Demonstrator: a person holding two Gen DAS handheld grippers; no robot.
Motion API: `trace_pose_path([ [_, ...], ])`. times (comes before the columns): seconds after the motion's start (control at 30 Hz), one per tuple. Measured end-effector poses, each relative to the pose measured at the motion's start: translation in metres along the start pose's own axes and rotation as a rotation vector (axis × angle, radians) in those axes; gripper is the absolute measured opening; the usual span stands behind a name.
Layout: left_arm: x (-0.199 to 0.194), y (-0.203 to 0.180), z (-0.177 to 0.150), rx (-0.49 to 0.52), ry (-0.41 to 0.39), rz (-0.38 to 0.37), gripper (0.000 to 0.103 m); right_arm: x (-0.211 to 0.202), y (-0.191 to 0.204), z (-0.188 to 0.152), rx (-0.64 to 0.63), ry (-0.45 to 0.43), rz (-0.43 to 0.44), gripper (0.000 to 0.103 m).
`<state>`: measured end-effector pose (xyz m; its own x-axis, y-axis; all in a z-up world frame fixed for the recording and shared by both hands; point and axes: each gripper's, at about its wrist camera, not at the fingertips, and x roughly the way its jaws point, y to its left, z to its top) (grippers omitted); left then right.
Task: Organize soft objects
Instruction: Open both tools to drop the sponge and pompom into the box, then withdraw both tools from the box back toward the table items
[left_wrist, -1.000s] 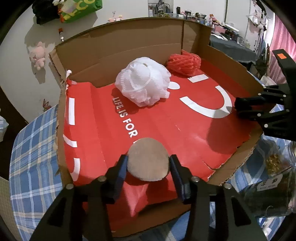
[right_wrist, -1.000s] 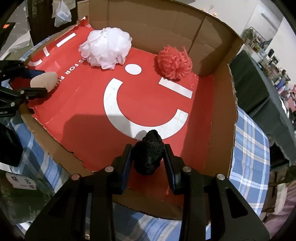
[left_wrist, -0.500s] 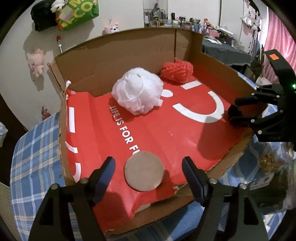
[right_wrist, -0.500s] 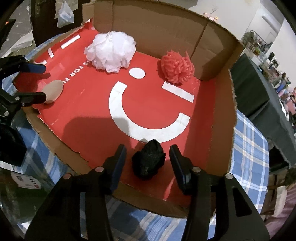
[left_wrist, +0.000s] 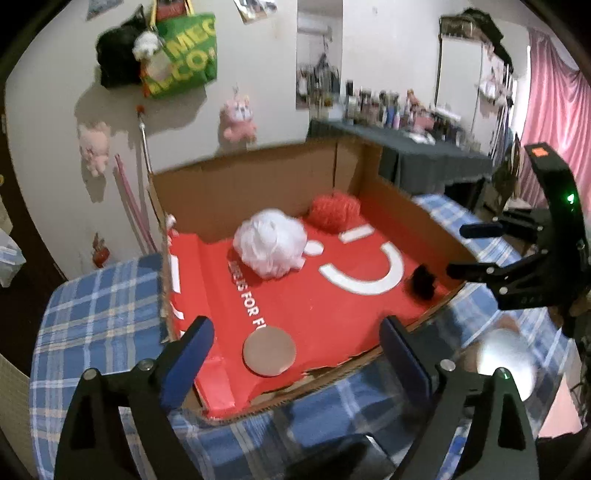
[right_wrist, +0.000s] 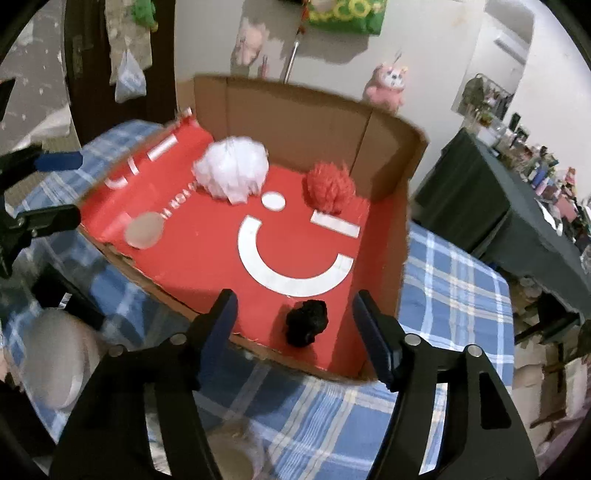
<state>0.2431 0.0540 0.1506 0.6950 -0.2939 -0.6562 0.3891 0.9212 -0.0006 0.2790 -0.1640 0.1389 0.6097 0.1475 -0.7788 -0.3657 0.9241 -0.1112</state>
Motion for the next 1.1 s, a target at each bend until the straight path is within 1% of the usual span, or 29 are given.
trace_pose_path([
  [0.03,-0.006,-0.003,0.000,-0.002,-0.014,0.001,0.097,-0.008,0.000,-0.001,0.010,-0.017,0.004,0.065],
  [0.07,-0.017,-0.006,0.000,-0.008,-0.040,0.005,0.100,-0.019,0.001,-0.002,0.023,-0.040,0.008,0.069],
  [0.1,-0.028,-0.010,0.000,-0.016,-0.066,0.008,0.101,-0.027,0.003,-0.004,0.031,-0.055,0.009,0.071],
  [0.13,-0.038,-0.014,0.000,-0.020,-0.087,0.009,0.101,-0.037,0.004,-0.006,0.038,-0.076,0.012,0.073],
  [0.3,-0.083,-0.034,-0.006,-0.027,-0.168,0.026,0.103,-0.082,0.020,-0.018,0.054,-0.170,0.022,0.073],
  [0.33,-0.090,-0.037,-0.008,-0.028,-0.180,0.030,0.103,-0.091,0.023,-0.022,0.056,-0.189,0.022,0.076],
  [0.37,-0.099,-0.042,-0.012,-0.027,-0.197,0.042,0.103,-0.101,0.028,-0.027,0.059,-0.212,0.019,0.080],
  [0.43,-0.115,-0.051,-0.020,-0.025,-0.223,0.061,0.103,-0.115,0.036,-0.036,0.061,-0.247,0.013,0.084],
  [0.47,-0.123,-0.056,-0.026,-0.031,-0.234,0.064,0.103,-0.124,0.041,-0.043,0.065,-0.271,0.007,0.084],
  [0.57,-0.137,-0.065,-0.041,-0.055,-0.251,0.061,0.103,-0.141,0.052,-0.060,0.074,-0.315,0.014,0.084],
  [0.63,-0.145,-0.070,-0.052,-0.069,-0.272,0.078,0.103,-0.151,0.059,-0.074,0.078,-0.343,0.022,0.085],
  [0.7,-0.154,-0.077,-0.064,-0.082,-0.307,0.104,0.103,-0.161,0.068,-0.088,0.084,-0.373,0.010,0.086],
  [0.8,-0.161,-0.086,-0.079,-0.095,-0.335,0.127,0.103,-0.170,0.075,-0.106,0.106,-0.402,0.011,0.088],
  [0.97,-0.166,-0.103,-0.107,-0.099,-0.372,0.166,0.103,-0.172,0.084,-0.131,0.143,-0.430,-0.020,0.089],
  [1.1,-0.160,-0.111,-0.123,-0.117,-0.380,0.195,0.103,-0.163,0.089,-0.154,0.191,-0.440,-0.044,0.089],
])
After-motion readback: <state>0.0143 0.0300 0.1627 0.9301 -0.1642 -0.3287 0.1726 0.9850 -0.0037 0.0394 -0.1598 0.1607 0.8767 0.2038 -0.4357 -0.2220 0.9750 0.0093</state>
